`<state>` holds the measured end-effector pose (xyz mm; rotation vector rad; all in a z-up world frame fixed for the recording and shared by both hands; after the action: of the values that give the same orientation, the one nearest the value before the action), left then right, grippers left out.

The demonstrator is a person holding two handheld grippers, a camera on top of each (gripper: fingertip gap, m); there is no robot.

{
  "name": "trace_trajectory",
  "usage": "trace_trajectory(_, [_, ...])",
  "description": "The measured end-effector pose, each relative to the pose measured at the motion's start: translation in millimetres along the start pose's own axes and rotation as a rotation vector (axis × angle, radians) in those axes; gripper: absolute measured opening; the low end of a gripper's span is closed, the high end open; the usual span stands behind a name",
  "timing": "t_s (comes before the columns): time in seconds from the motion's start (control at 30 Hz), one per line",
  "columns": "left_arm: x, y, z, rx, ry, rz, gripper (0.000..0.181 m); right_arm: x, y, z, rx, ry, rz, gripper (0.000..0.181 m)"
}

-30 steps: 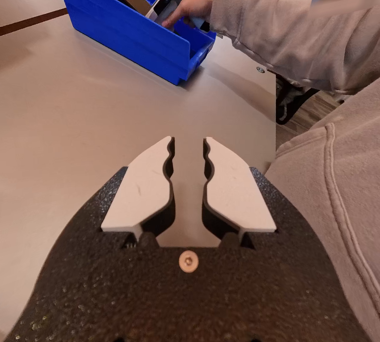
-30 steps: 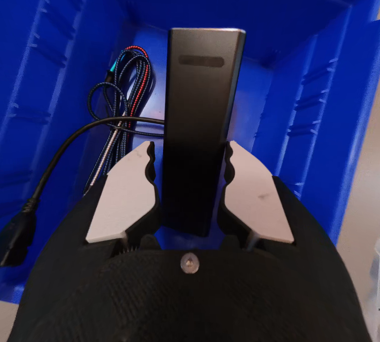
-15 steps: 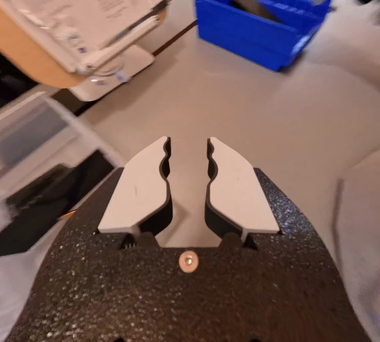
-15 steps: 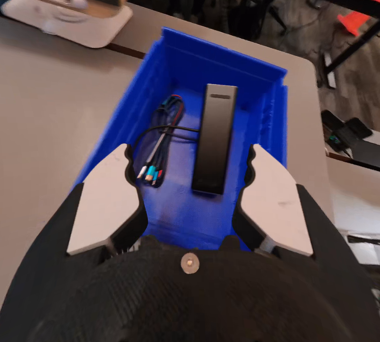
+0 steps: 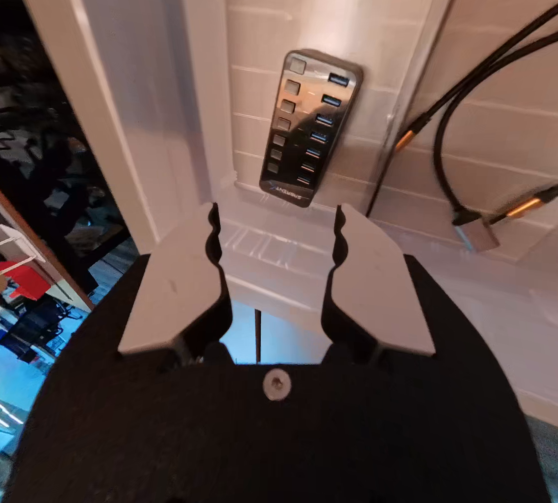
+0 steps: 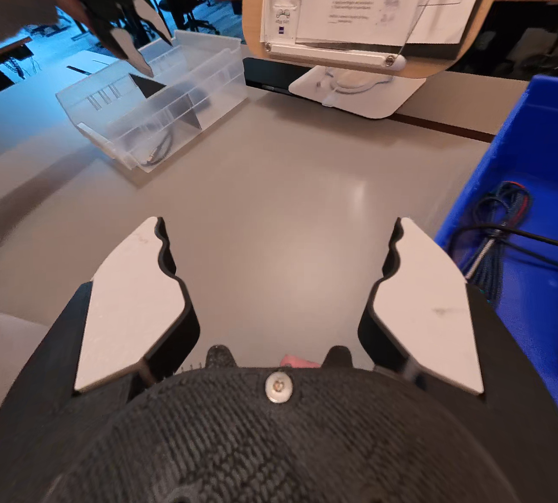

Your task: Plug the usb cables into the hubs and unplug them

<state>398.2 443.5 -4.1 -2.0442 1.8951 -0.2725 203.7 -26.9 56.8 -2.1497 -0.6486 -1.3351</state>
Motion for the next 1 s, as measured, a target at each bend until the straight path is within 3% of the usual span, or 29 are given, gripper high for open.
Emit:
trace_trajectory(0.03, [0, 1, 10, -0.023, -0.019, 0.035, 0.072, -1, -5, 4, -0.001, 0.008, 0.001, 0.136])
trace_trajectory(0.2, [0, 3, 45, -0.073, -0.112, 0.156, 0.06, -7, -30, 19, 0.076, -0.015, 0.069, 0.134])
trace_trajectory(0.3, [4, 7, 46, -0.167, -0.112, 0.184, 0.063, -6, -40, 28, 0.122, 0.019, 0.124, 0.12])
trace_trajectory(0.33, [7, 6, 47, -0.175, -0.101, 0.182, 0.055, -5, -43, 31, 0.135, 0.037, 0.142, 0.116])
trace_trajectory(0.47, [6, 8, 60, -0.189, -0.142, 0.235, 0.062, 0, -45, 39, 0.158, 0.075, 0.166, 0.097])
trace_trajectory(0.6, [-3, 15, 73, -0.228, -0.212, 0.19, 0.06, 10, -45, 39, 0.151, 0.108, 0.117, 0.065])
trace_trajectory(0.73, [-4, 15, 73, -0.243, -0.231, 0.179, 0.06, 4, -44, 42, 0.154, 0.069, 0.083, 0.038])
trace_trajectory(0.87, [-4, 13, 72, -0.204, -0.278, 0.186, 0.059, -3, -51, 48, 0.209, 0.033, 0.066, 0.0])
trace_trajectory(0.97, [-1, 10, 70, -0.135, -0.219, 0.105, 0.058, -7, -53, 52, 0.223, -0.005, 0.042, 0.002])
trace_trajectory(1.0, [0, 6, 67, -0.097, -0.196, 0.088, 0.058, -7, -52, 54, 0.212, -0.013, 0.054, 0.018])
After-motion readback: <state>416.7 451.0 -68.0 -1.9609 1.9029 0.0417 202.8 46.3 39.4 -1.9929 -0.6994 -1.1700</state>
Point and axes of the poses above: each gripper's, where its closed fingertips meet, z out along the fingers, x out of its top, y = z × x across the jaws, the point moved 1 cm from there along -z, back along the fingers, and after that the axes turned 2 degrees about x, right-handed, at the moved point
